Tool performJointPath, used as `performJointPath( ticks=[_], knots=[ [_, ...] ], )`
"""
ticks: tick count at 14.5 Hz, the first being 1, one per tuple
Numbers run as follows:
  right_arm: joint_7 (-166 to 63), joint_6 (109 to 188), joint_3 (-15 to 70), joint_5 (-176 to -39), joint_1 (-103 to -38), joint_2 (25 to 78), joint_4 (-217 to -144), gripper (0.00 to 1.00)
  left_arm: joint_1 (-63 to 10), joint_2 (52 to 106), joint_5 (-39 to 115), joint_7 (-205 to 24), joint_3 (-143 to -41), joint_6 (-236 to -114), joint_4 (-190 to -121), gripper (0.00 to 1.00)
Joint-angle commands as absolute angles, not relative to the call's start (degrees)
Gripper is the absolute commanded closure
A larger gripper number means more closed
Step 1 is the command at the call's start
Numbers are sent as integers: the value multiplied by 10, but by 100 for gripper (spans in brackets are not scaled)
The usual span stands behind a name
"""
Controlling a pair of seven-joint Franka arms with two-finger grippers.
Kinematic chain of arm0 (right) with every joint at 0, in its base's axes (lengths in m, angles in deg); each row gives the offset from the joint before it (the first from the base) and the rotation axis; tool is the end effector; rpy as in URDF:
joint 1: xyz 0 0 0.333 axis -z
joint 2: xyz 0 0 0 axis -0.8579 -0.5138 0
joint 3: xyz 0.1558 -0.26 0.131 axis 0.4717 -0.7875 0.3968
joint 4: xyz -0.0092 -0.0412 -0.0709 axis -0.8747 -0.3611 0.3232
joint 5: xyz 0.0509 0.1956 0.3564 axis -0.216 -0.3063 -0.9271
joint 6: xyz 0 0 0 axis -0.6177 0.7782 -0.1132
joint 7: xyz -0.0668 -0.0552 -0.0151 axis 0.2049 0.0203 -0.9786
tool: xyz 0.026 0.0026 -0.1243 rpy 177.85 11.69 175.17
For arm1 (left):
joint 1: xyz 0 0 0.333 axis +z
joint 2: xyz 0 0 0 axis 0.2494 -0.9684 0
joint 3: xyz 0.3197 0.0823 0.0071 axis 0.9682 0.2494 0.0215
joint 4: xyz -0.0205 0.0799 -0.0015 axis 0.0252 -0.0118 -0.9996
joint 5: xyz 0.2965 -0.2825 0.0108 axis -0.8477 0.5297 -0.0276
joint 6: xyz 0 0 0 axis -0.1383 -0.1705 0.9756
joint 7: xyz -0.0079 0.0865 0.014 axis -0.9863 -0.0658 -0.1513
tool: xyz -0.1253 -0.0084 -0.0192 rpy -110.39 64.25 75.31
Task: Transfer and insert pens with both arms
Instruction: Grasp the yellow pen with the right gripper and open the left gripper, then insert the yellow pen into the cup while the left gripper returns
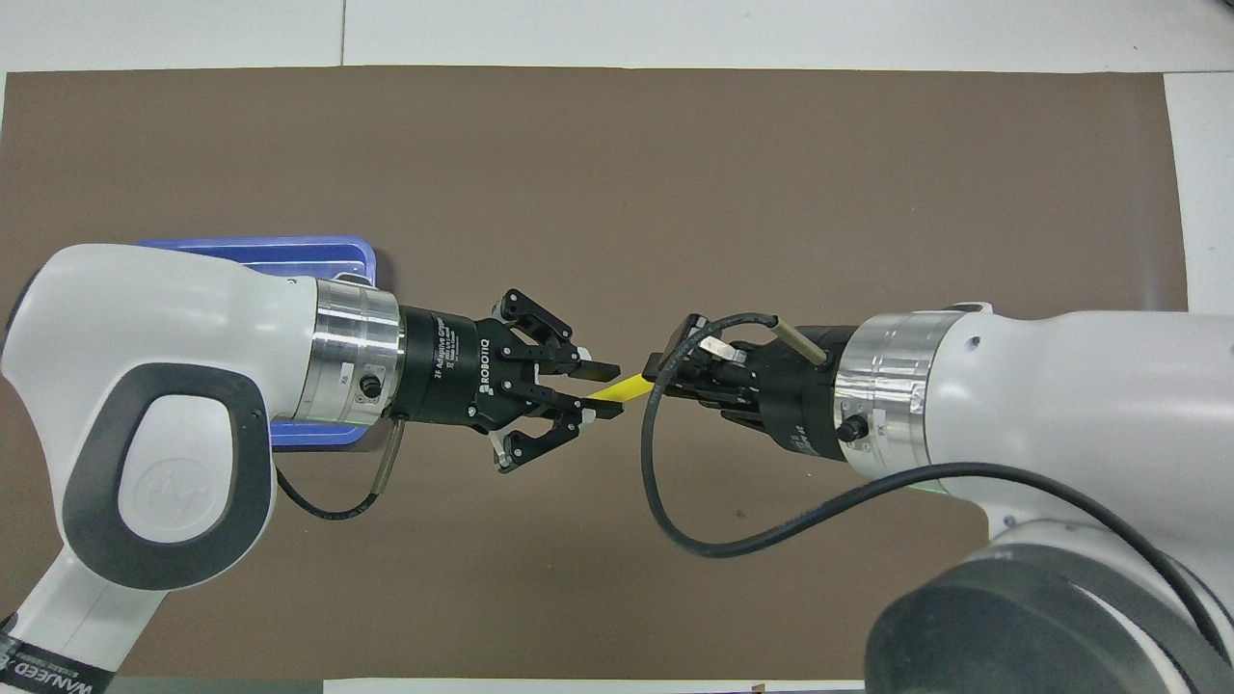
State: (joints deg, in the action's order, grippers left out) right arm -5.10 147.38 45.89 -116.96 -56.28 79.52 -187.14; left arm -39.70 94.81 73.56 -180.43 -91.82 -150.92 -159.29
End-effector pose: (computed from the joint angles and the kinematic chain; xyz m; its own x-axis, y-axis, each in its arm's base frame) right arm 0.4806 0.2738 0.6112 0.8933 -0.4167 -0.1684 -0.4320 -0.6924 -0.5779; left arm 0.4711 -0.3311 0.5576 -0.2597 0.5596 -0.7871 0.9563 0.0355 -0.2902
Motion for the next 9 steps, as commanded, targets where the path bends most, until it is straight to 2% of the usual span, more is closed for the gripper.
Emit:
performJointPath(
  ticks=[1,5,9],
  knots=[
    [-99,1409,455,-1160,-530,784,-1842,100,-399,964,742,-1819,-913,-1524,-1607,0],
    [-224,1292,455,-1099,-470,775,-1797,100,-379,964,699,-1817,-913,-1516,-1607,0],
    [-398,1218,455,-1011,-422,765,-1761,100,-377,962,522,-1813,-913,-1512,-1605,0]
  ],
)
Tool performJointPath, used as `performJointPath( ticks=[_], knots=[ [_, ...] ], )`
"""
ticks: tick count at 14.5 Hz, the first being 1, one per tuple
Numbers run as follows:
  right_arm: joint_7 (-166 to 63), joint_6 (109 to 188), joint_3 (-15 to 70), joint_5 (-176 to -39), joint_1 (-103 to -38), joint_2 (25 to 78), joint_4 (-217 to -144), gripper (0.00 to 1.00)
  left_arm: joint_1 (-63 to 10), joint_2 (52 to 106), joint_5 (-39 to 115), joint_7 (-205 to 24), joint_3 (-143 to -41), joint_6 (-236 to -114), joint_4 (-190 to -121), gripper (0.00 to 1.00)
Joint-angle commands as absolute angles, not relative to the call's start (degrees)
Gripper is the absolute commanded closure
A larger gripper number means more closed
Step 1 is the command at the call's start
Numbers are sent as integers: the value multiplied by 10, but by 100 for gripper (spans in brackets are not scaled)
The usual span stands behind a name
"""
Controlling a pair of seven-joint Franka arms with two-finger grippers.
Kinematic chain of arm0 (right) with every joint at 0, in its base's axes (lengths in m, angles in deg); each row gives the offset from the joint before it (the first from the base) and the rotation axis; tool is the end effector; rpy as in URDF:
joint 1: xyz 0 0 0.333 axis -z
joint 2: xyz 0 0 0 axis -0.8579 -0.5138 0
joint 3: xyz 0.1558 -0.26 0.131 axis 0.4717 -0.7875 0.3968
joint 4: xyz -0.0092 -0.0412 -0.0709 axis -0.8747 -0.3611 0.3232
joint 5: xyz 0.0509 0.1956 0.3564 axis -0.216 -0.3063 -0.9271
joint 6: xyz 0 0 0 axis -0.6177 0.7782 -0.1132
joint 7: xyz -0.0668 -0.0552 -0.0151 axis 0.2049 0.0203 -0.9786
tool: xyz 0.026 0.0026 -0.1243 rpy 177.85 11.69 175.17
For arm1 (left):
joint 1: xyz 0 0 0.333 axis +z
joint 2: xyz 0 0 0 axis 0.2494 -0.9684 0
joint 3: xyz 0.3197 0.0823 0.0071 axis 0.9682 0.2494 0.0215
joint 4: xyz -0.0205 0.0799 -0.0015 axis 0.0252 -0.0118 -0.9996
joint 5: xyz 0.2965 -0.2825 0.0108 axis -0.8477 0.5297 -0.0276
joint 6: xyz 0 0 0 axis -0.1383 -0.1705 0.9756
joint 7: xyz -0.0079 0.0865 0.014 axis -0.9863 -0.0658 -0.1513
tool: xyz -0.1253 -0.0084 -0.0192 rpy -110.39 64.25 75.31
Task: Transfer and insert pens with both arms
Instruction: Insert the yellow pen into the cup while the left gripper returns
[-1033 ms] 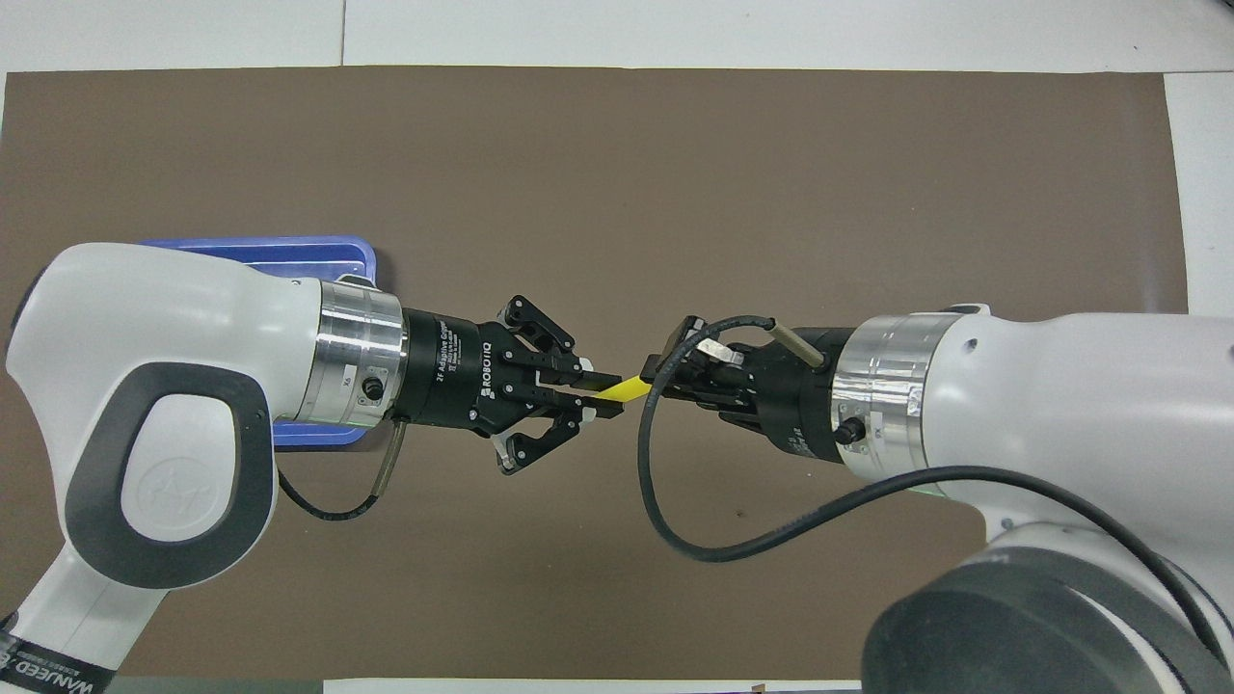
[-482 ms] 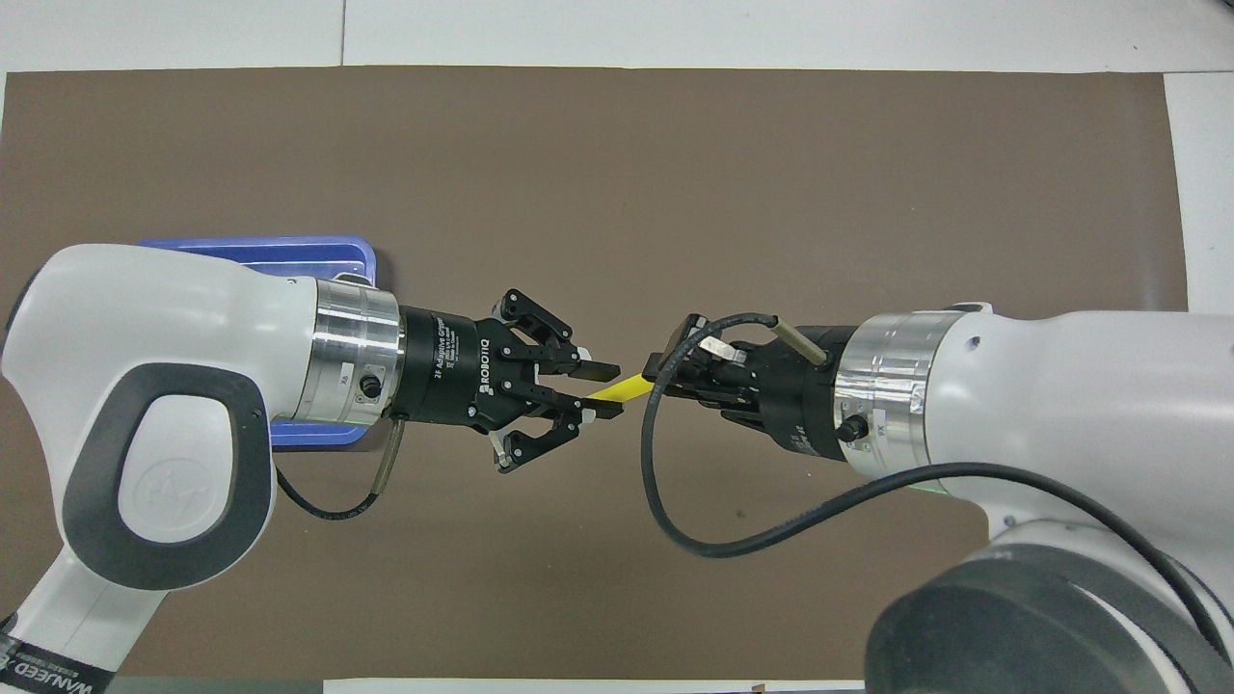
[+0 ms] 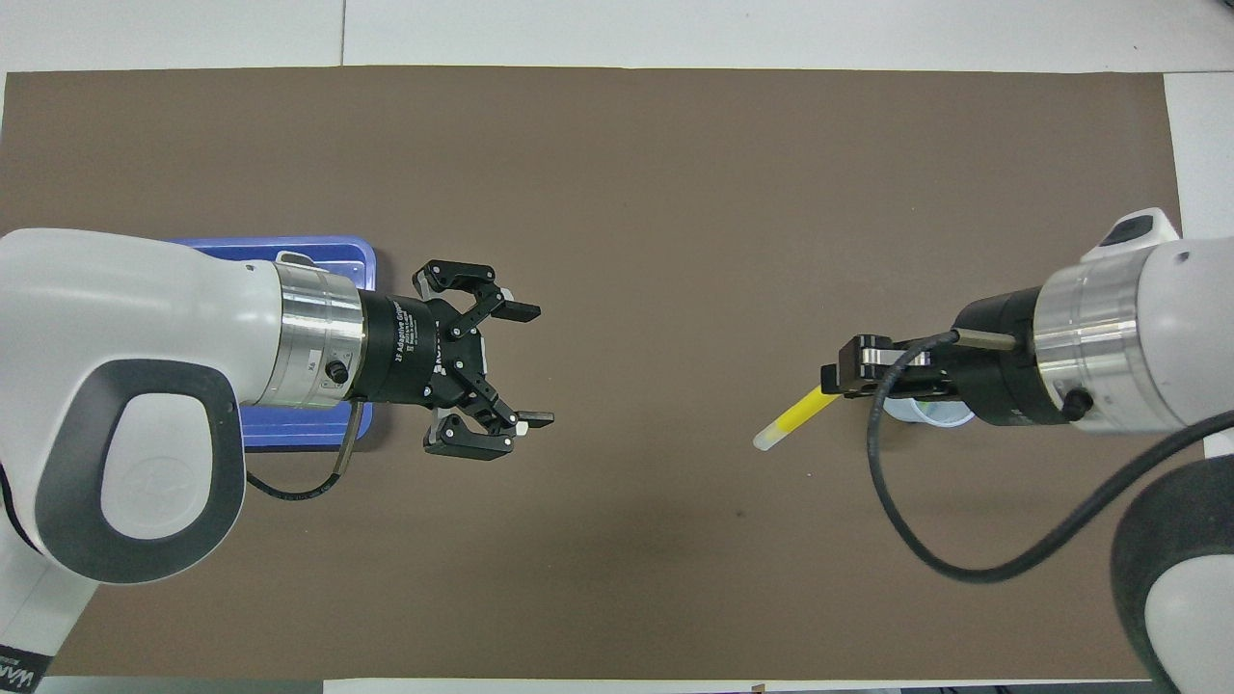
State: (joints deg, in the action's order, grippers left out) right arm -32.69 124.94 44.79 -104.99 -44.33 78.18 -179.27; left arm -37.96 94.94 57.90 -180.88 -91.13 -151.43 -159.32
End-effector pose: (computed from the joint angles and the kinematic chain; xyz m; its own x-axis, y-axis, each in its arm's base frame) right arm 0.4983 0.1605 0.6262 0.9978 -0.0481 -0.0458 -0.0622 -0.9182 -0.3912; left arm 0.4866 -0.2962 0.5429 -0.1570 0.7337 -0.6610 0.9846 0.0641 -0.1627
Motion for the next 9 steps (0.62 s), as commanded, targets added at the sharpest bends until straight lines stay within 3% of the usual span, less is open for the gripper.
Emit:
performJointPath(
  ticks=[1,6,9],
  knots=[
    [-444,1210,455,-980,-416,762,-1755,100,-376,963,492,-1795,-909,-1503,-1608,0],
    [-607,1210,454,-842,-410,759,-1746,100,-274,964,461,-1553,-905,-1443,-1610,0],
    [-665,1217,450,-822,-395,756,-1750,100,-259,963,366,-1455,-905,-1437,-1610,0]
  ],
)
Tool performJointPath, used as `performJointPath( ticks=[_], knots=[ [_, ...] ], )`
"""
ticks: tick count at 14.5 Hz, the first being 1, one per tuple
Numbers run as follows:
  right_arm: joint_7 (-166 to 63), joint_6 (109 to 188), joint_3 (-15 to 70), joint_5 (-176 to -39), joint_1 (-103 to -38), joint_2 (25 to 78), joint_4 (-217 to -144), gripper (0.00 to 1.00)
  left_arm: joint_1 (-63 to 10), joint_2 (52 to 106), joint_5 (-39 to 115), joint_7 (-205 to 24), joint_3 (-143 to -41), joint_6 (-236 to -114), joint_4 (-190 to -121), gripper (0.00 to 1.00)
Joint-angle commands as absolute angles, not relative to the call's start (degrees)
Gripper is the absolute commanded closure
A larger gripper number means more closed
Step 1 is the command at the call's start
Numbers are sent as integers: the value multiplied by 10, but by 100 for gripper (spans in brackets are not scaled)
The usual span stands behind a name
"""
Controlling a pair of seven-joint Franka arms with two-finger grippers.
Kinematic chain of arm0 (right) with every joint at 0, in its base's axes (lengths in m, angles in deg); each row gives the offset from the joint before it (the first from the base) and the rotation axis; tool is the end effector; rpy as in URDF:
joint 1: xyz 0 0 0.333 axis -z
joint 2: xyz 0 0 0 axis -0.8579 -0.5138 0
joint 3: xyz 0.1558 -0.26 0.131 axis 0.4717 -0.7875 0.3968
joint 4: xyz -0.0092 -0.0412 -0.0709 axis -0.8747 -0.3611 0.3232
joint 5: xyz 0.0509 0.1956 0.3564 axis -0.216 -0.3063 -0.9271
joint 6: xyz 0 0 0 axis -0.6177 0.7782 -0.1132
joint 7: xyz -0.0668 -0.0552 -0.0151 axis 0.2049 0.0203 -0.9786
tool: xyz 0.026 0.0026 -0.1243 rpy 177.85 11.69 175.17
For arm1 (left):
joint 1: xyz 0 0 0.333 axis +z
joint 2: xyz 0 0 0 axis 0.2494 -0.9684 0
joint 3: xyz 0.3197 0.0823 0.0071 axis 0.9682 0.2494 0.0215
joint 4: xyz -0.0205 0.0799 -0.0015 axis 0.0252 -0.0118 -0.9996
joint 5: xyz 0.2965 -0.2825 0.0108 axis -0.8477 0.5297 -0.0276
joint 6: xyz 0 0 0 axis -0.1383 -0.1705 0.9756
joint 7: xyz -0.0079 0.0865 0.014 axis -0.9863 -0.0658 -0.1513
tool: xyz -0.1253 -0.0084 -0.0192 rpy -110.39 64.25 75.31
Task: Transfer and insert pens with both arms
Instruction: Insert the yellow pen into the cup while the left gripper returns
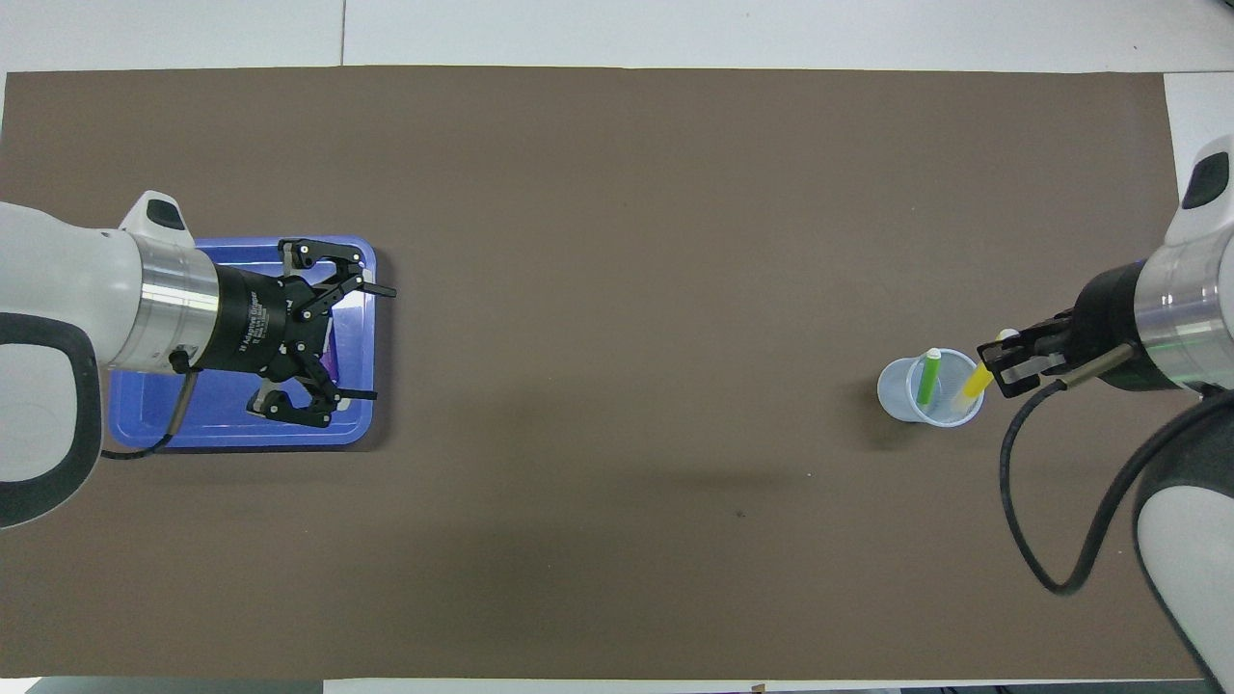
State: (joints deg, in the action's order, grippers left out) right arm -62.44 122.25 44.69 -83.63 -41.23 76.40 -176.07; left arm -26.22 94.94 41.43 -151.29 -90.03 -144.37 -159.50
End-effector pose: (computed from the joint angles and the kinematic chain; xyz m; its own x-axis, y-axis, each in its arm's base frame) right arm 0.5156 0.0881 0.6256 0.9086 0.4167 0.0285 0.4176 -0.9079 -0.0368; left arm 0.5245 -0.1664 0.5184 0.2902 0.8426 -0.4537 0.9557 -0.2794 0.0924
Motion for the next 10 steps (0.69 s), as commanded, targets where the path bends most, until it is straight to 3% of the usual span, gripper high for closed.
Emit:
performJointPath(
  ticks=[1,6,8,10],
  knots=[
    [-670,1225,451,-822,-388,759,-1757,100,-251,962,349,-1415,-905,-1431,-1610,0],
    [-681,1317,450,-822,-383,778,-1845,100,-209,909,231,-1159,-906,-1447,-1611,0],
    [-694,1414,450,-821,-386,779,-1908,100,-197,886,191,-1074,-906,-1491,-1623,0],
    [-710,1450,450,-821,-383,777,-1947,100,-195,866,148,-1013,-906,-1533,-1642,0]
  ],
)
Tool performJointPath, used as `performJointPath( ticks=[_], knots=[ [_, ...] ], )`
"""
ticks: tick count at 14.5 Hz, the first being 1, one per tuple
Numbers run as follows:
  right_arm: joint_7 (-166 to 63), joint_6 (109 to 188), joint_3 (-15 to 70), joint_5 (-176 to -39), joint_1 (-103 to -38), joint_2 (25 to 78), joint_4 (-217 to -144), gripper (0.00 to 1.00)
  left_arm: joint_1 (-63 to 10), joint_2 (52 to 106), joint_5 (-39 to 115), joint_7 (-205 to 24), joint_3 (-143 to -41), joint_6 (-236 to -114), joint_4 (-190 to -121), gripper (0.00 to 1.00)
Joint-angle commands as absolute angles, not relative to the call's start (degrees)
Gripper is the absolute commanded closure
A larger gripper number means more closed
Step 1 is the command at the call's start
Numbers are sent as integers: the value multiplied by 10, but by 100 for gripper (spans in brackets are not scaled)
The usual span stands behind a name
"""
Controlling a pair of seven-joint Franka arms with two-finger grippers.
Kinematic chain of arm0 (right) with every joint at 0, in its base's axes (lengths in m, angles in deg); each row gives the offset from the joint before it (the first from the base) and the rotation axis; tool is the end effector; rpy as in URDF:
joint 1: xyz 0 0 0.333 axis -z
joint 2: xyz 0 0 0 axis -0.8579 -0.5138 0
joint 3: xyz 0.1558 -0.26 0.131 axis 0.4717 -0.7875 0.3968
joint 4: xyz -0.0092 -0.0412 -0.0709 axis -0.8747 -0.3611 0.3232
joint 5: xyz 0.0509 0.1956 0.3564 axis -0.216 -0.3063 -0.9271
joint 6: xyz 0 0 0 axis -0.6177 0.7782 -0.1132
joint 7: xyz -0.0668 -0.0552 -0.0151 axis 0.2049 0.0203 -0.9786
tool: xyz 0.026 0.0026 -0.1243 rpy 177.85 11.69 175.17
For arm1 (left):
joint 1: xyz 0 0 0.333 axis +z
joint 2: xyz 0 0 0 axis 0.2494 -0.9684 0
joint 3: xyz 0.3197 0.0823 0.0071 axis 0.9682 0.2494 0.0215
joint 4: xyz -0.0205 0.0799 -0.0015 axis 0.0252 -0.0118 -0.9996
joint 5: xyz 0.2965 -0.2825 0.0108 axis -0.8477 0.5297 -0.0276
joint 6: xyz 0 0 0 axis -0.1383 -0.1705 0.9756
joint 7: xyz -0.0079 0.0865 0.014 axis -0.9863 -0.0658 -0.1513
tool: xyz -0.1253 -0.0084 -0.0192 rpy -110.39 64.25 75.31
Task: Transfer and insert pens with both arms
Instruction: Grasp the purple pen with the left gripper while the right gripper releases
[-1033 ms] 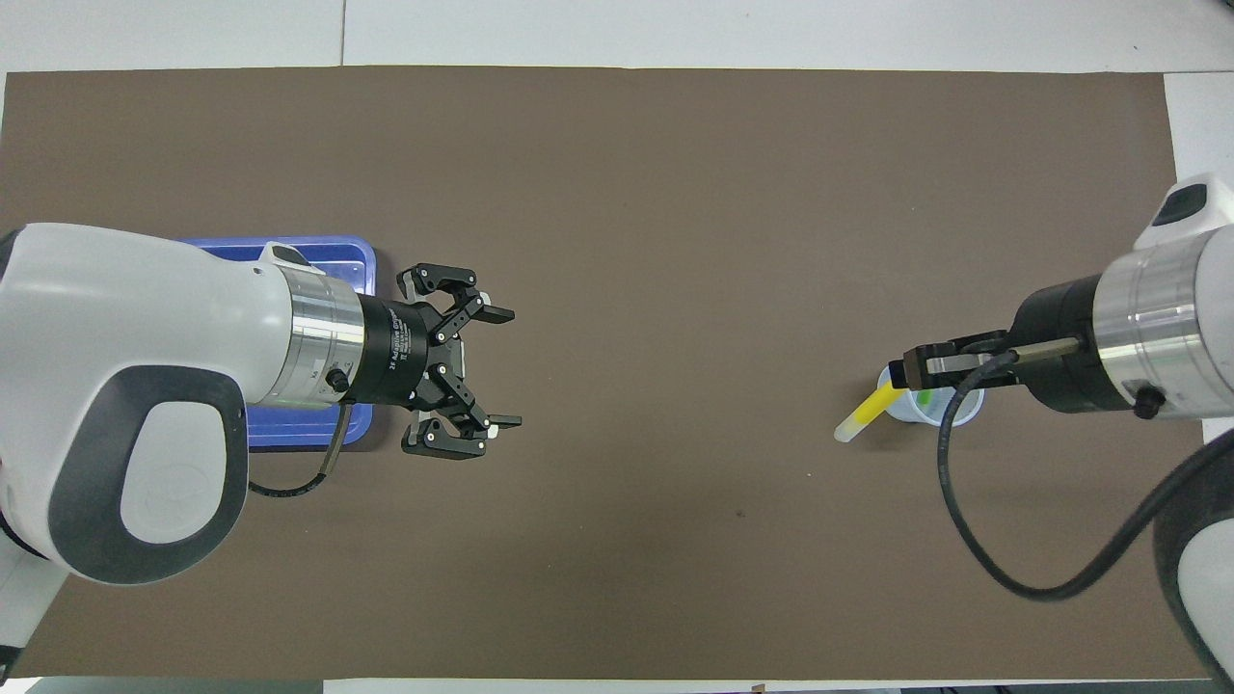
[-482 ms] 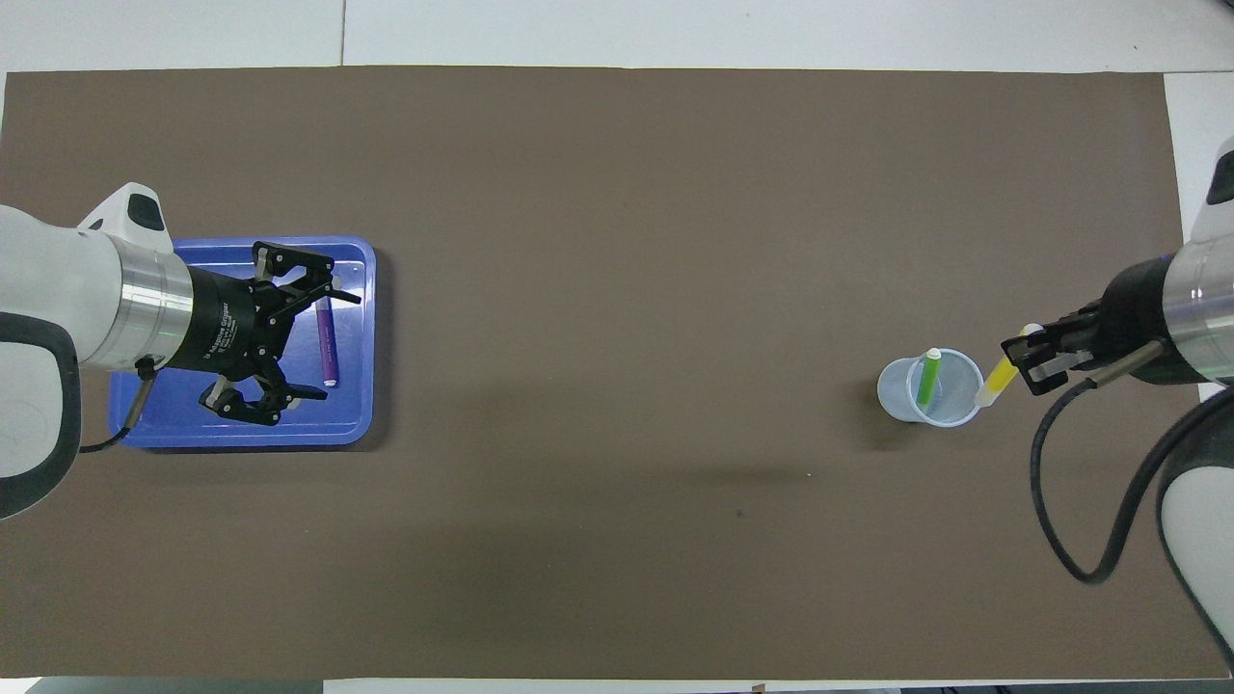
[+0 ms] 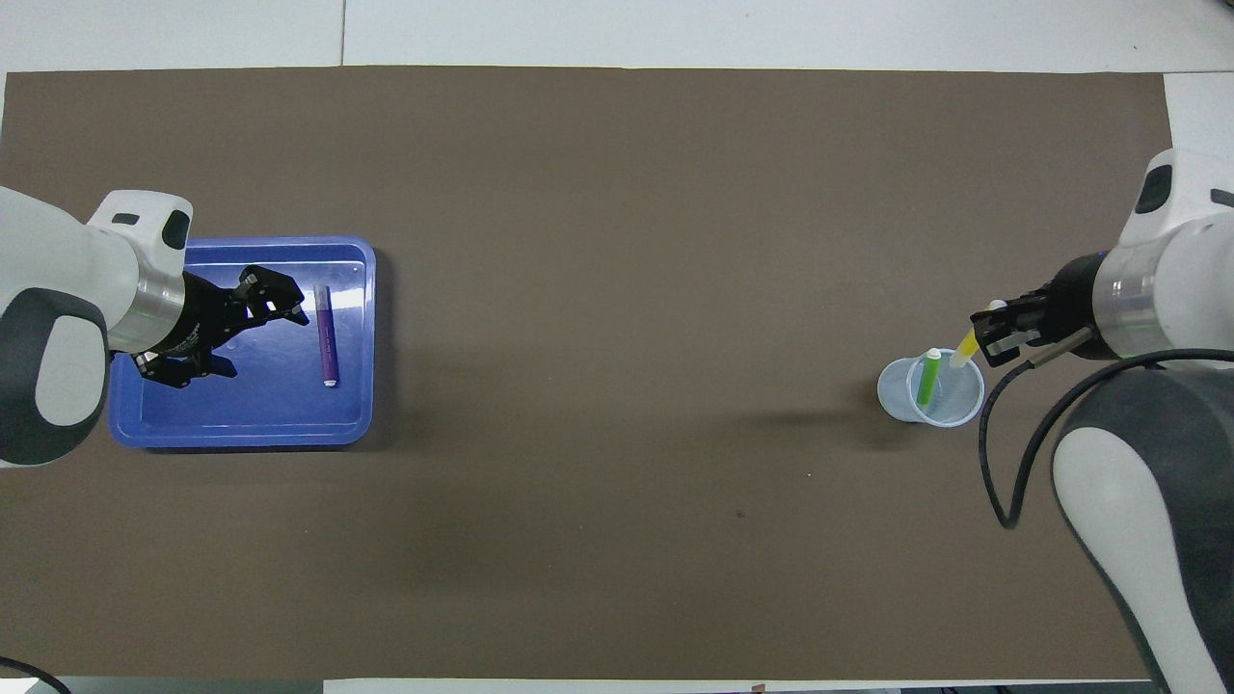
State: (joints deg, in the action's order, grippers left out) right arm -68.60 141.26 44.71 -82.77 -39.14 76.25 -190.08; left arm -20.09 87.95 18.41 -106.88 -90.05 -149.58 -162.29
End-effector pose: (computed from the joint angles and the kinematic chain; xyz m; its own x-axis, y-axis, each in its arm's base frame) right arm 0.5379 0.0587 0.5332 0.8832 0.4577 0.1022 0.4584 -0.8886 0.0180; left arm 0.5583 -0.0745 0.4239 0.8813 0.4614 -0.1023 0.4676 -0.8827 0.0470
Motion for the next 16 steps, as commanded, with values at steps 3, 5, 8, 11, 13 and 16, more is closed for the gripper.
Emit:
performJointPath(
  ticks=[3,5,8,11,13,16],
  knots=[
    [-710,1475,450,-821,-383,771,-1982,97,-187,846,129,-917,-906,-1582,-1663,0],
    [-711,1483,450,-821,-383,773,-2000,91,-184,832,129,-876,-907,-1597,-1668,0],
    [-711,1479,450,-821,-383,775,-2006,25,-187,806,129,-872,-907,-1630,-1668,0],
    [-711,1459,450,-822,-377,775,-1984,0,-187,784,129,-861,-908,-1641,-1668,0],
    [-706,1397,449,-835,-375,775,-1927,0,-187,764,133,-849,-910,-1653,-1664,0],
    [-675,1272,435,-978,-364,751,-1797,0,-190,747,143,-849,-912,-1654,-1659,0]
  ],
)
